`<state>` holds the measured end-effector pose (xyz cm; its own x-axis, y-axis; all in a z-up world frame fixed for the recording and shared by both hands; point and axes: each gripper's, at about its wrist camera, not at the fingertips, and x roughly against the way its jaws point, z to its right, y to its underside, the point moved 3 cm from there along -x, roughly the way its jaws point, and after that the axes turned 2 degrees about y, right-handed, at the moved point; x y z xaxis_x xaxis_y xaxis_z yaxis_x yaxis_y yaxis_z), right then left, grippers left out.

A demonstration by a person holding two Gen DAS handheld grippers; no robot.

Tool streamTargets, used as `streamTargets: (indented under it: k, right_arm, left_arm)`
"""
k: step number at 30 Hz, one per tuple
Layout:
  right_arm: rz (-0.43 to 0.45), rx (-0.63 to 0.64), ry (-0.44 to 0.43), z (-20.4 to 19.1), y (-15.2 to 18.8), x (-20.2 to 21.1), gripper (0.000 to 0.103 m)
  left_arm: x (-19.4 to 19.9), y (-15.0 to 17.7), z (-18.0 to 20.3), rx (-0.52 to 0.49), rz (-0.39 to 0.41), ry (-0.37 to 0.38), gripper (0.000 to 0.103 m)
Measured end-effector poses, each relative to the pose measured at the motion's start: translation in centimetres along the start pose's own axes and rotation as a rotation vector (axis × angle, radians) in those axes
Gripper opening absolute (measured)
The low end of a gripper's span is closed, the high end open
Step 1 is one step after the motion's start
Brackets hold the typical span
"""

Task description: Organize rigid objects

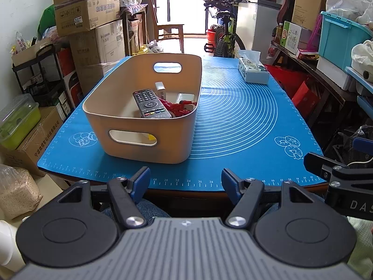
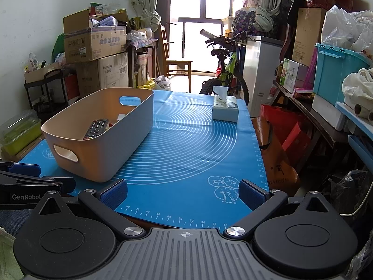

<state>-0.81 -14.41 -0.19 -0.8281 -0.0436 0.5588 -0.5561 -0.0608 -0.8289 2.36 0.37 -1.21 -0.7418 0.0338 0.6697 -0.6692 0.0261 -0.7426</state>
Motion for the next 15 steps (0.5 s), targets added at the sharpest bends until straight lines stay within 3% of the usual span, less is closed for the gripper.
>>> streamTargets:
  k: [15]
  right_arm:
    - [-0.003, 0.0, 0.0, -0.03, 0.02, -0.1, 0.101]
  left_arm:
    - [0.0, 0.04, -0.01, 0.0, 0.0, 0.0, 0.069]
